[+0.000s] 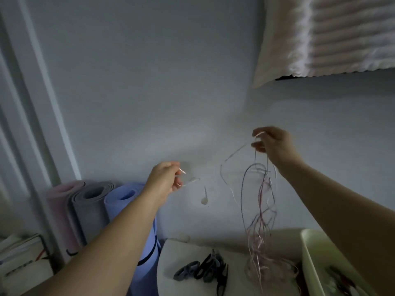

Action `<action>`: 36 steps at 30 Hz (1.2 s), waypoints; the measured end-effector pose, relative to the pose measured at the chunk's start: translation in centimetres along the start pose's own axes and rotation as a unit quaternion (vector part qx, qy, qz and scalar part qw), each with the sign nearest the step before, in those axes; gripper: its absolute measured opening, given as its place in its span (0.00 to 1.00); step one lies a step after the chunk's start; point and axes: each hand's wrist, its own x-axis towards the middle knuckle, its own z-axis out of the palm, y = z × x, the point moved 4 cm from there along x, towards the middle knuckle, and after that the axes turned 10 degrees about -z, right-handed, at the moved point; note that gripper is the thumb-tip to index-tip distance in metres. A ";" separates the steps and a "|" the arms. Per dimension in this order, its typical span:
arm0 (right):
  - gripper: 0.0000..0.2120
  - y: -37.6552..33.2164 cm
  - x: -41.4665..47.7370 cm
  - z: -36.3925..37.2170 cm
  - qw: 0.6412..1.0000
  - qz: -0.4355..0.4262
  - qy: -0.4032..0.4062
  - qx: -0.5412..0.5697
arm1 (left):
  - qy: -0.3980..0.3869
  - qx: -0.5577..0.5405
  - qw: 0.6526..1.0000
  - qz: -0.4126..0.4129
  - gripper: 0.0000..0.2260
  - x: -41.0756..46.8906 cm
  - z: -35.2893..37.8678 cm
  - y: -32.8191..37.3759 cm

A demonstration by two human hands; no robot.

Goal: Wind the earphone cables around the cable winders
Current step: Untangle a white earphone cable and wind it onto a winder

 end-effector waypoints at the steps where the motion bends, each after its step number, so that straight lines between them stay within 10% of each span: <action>1: 0.11 -0.8 0.3 -0.1 1.000 -0.022 0.013 0.006 | -0.014 0.011 1.000 -0.013 0.11 -0.2 0.2 -0.4; 11: 0.12 2.8 -5.2 -0.2 0.908 0.096 -0.350 -0.210 | -0.169 0.442 0.880 -0.026 0.14 -1.7 2.9 -4.5; 23: 0.15 0.5 -5.3 -1.2 0.958 0.082 -0.272 0.028 | -0.230 0.339 0.909 0.078 0.26 -3.0 12.0 -5.5; 27: 0.15 -0.8 -4.3 -2.0 0.968 0.017 -0.248 -0.026 | -0.156 0.395 0.899 0.105 0.13 -2.9 12.9 -5.3; 31: 0.16 0.8 -4.1 -3.7 0.949 -0.060 -0.223 -0.216 | -0.058 0.119 0.990 0.055 0.14 -0.6 11.0 -4.1; 36: 0.09 7.5 -6.7 -5.4 0.943 0.067 -0.196 -0.260 | -0.049 -0.027 0.998 -0.010 0.14 0.8 8.2 -1.9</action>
